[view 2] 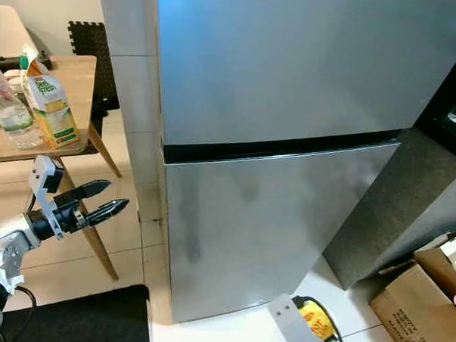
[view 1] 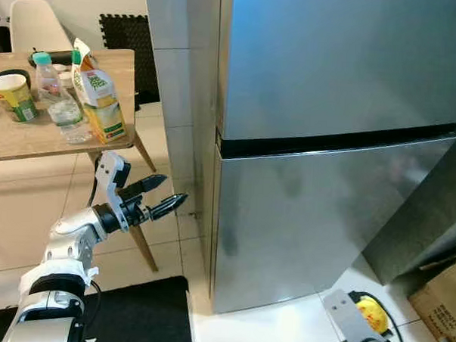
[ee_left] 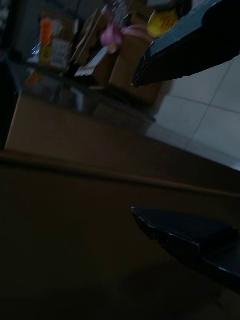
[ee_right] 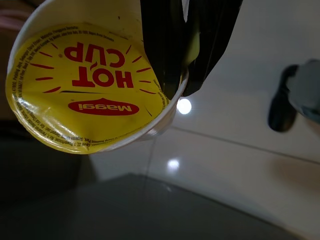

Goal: Restocking fridge

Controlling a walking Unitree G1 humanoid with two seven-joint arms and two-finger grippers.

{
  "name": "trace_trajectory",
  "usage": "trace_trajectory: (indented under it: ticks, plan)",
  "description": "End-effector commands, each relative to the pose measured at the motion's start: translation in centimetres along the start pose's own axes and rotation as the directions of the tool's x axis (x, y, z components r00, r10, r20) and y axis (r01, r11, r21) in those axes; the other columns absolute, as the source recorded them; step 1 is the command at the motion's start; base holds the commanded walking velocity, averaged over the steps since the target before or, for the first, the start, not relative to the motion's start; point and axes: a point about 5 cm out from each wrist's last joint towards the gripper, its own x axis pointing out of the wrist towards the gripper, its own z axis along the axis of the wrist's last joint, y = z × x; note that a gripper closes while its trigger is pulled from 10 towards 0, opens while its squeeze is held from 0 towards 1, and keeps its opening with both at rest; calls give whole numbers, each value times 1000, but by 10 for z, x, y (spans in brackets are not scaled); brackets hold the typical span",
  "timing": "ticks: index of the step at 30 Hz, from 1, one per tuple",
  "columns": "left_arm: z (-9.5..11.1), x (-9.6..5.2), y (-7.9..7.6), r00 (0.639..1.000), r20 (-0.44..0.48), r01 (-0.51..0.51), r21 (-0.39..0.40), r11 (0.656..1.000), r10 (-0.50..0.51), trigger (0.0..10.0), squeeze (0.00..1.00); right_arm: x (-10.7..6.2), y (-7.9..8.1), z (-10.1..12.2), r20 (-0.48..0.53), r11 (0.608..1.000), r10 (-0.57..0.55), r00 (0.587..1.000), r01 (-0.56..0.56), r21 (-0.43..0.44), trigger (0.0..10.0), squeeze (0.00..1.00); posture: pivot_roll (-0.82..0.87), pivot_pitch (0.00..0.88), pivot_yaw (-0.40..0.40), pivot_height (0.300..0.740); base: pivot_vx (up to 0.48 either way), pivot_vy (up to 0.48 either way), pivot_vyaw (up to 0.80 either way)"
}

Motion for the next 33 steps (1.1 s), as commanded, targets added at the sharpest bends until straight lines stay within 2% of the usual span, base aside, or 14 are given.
trace_trajectory:
  ticks: [1, 5, 9, 10, 12, 16, 20, 23, 25, 26, 27, 30, 33]
  plan:
    - [9, -2, 2, 999, -34, 34, 37, 999, -33, 10000, 0, 1, -1, 5, 25, 1000, 8, 1000, -7, -12, 10000, 0, -85, 53, -36, 740, 0, 0, 0]
    - [27, 5, 7, 995, -64, 83, 90, 992, -78, 10000, 0, 3, 4, 21, 96, 999, 44, 994, -41, -30, 10000, 0, -100, 94, -32, 740, 0, 0, 0]
    - [35, 12, 9, 993, -70, 98, 115, 988, -90, 10000, 0, 3, 7, 23, 124, 997, 67, 990, -61, -54, 10000, 0, -113, 121, -29, 740, 0, 0, 0]
    - [35, 12, 9, 993, -70, 98, 115, 988, -90, 10000, 0, 3, 7, 23, 124, 997, 67, 990, -61, -54, 10000, 0, -113, 121, -29, 740, 0, 0, 0]
    - [41, 22, 8, 993, -62, 108, 131, 986, -101, 10000, 0, 1, 14, 20, 137, 994, 95, 986, -86, -73, 10000, 0, -137, 178, -26, 740, 0, 0, 0]
    - [45, 30, 6, 991, -56, 131, 133, 982, -124, 10000, 0, -1, 20, 16, 142, 991, 118, 983, -106, -86, 10000, 0, -146, 199, -24, 740, 0, 0, 0]
    - [49, 45, 1, 980, -69, 194, 143, 971, -185, 10000, 0, -4, 29, 9, 155, 985, 150, 976, -134, -109, 10000, 0, -168, 251, -22, 740, 0, 0, 0]
    - [52, 49, 1, 979, -71, 202, 153, 967, -193, 10000, 0, -5, 30, 9, 162, 984, 155, 975, -137, -114, 10000, 0, -175, 261, -22, 740, 0, 0, 0]
    - [55, 52, 0, 978, -64, 208, 165, 964, -200, 10000, 0, -5, 31, 10, 170, 983, 158, 973, -139, -118, 10000, 0, -180, 271, -21, 740, 0, 0, 0]
    - [67, 61, -1, 975, -31, 223, 185, 957, -221, 10000, 0, -5, 30, 12, 192, 983, 158, 969, -136, -124, 10000, 0, -191, 289, -18, 740, 0, 0, 0]
    - [67, 61, -1, 975, -31, 223, 185, 957, -221, 10000, 0, -5, 30, 12, 192, 983, 158, 969, -136, -124, 10000, 0, -191, 289, -18, 740, 0, 0, 0]
    - [87, 75, -6, 965, 23, 249, 228, 941, -261, 10000, 0, -5, 28, 19, 223, 983, 155, 963, -127, -134, 10000, 0, -196, 294, -15, 740, 0, 0, 0]
    - [95, 81, -9, 960, 39, 259, 257, 931, -277, 10000, 0, -5, 28, 22, 234, 983, 152, 960, -123, -137, 10000, 0, -198, 295, -15, 740, 0, 0, 0]
